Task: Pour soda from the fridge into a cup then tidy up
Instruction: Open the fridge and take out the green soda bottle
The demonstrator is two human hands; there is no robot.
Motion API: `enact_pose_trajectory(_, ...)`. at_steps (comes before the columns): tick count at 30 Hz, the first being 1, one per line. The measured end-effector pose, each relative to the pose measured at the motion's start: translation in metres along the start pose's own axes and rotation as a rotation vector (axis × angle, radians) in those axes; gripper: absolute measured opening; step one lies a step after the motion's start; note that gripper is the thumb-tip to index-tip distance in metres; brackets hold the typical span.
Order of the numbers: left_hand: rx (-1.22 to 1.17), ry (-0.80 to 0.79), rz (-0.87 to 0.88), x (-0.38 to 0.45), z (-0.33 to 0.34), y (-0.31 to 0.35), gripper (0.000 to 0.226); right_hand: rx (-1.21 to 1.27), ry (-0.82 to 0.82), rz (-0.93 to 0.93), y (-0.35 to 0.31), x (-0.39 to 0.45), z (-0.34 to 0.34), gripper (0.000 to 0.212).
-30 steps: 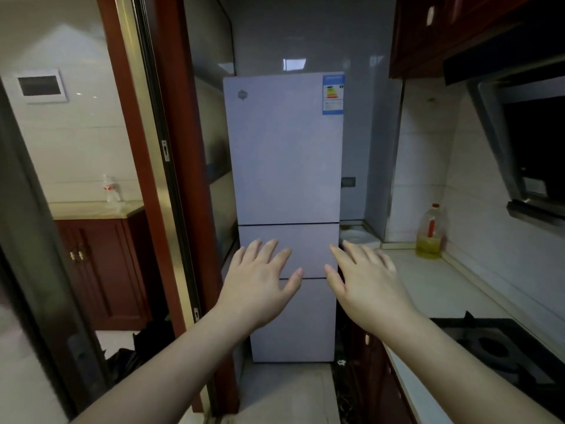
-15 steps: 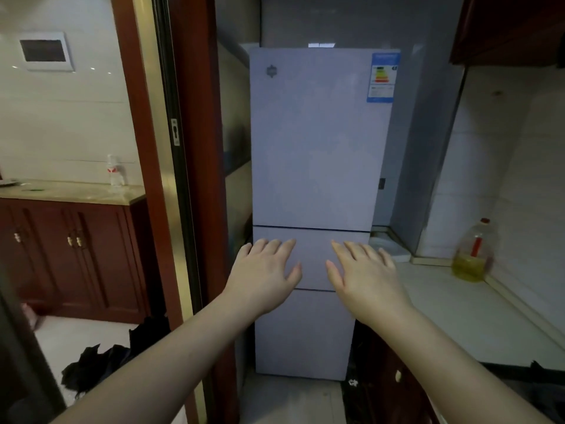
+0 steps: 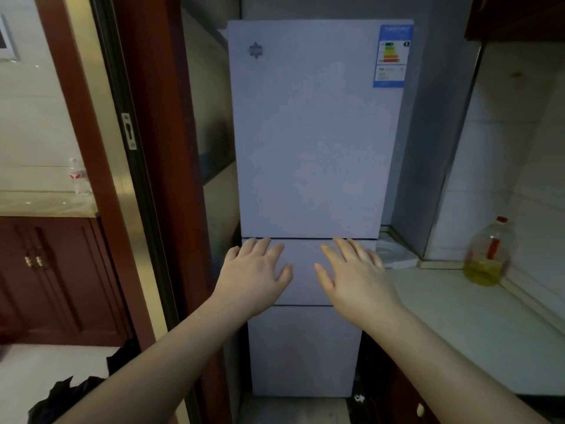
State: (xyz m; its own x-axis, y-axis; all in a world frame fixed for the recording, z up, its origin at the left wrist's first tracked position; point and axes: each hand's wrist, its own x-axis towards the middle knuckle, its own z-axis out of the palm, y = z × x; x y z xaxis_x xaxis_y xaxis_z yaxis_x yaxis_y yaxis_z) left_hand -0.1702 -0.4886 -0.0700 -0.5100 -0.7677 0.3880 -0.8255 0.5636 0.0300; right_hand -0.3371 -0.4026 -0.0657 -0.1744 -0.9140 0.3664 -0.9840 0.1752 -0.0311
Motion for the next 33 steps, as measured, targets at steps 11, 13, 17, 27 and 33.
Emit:
enact_pose_trajectory(11,0.047,0.004,-0.11,0.127,0.046,-0.006,0.058,0.038,-0.039,-0.109,0.06,0.132,0.055,0.056)
enact_pose_trajectory(13,0.051,-0.008,-0.134,0.145,0.054,-0.007,0.058,0.038,-0.038,-0.137,0.067,0.154,0.064,0.055)
enact_pose_trajectory(17,0.084,-0.026,-0.174,0.168,0.069,-0.017,0.06,0.061,-0.043,-0.173,0.07,0.187,0.086,0.055)
enact_pose_trajectory(27,0.087,-0.039,-0.256,0.224,0.11,-0.071,0.059,0.123,-0.031,-0.209,0.048,0.274,0.129,0.061)
enact_pose_trajectory(33,0.08,-0.035,-0.252,0.263,0.138,-0.119,0.059,0.113,-0.069,-0.228,0.022,0.326,0.148,0.053)
